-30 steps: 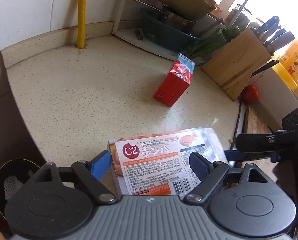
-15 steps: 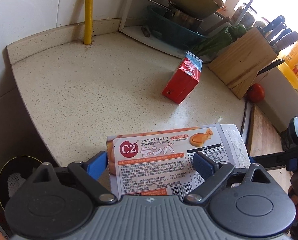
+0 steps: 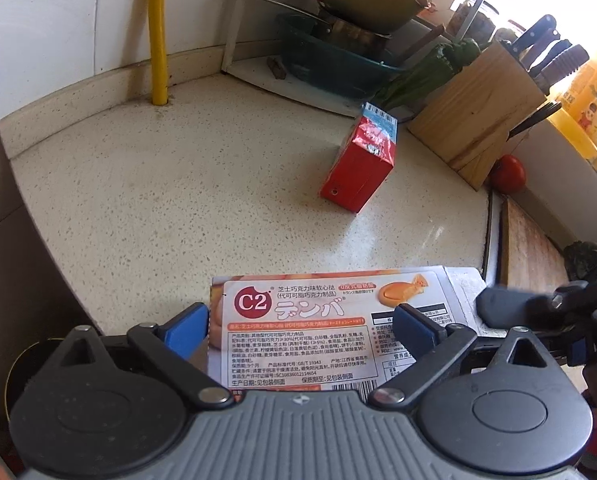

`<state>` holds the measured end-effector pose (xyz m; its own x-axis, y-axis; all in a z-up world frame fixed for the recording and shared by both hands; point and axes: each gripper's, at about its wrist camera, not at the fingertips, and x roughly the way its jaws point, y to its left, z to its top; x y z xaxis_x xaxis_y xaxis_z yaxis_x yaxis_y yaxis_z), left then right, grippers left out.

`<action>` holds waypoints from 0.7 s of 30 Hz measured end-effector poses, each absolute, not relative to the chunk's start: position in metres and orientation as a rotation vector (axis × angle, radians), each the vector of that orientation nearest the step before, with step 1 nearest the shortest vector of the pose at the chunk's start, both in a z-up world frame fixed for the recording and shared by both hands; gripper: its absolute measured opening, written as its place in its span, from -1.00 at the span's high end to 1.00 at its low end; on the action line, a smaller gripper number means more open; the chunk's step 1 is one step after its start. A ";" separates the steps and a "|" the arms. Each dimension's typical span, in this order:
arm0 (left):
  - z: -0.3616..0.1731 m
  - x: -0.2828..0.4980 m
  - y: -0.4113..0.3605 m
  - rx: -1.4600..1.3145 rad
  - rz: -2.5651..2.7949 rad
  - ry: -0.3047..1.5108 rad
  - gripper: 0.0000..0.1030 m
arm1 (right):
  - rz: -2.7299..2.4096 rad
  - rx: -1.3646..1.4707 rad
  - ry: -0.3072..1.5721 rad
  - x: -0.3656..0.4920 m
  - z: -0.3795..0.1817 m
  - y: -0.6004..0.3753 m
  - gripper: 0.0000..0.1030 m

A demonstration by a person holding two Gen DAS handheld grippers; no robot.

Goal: Collect trash
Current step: 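Grasp the red juice carton with the left gripper while the right gripper holds the snack box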

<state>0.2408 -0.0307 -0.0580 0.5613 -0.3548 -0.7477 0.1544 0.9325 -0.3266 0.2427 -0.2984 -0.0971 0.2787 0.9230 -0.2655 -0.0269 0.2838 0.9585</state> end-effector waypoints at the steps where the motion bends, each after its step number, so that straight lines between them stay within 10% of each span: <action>1: -0.056 0.243 -0.027 -0.265 -0.323 0.925 -0.92 | 0.825 1.079 1.077 0.242 -0.098 -0.299 -0.18; 10: -0.036 0.256 -0.011 -0.296 -0.374 0.870 -0.89 | 0.775 1.135 0.963 0.237 -0.077 -0.318 0.53; 21: -0.013 0.307 -0.075 -0.153 -0.509 0.775 -0.89 | 0.612 1.113 0.896 0.206 -0.068 -0.342 0.53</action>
<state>0.3075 -0.0752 -0.0127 0.6008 -0.4925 -0.6297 0.3826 0.8688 -0.3144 0.2058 -0.3423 -0.0681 0.5209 0.7995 -0.2990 0.0120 0.3434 0.9391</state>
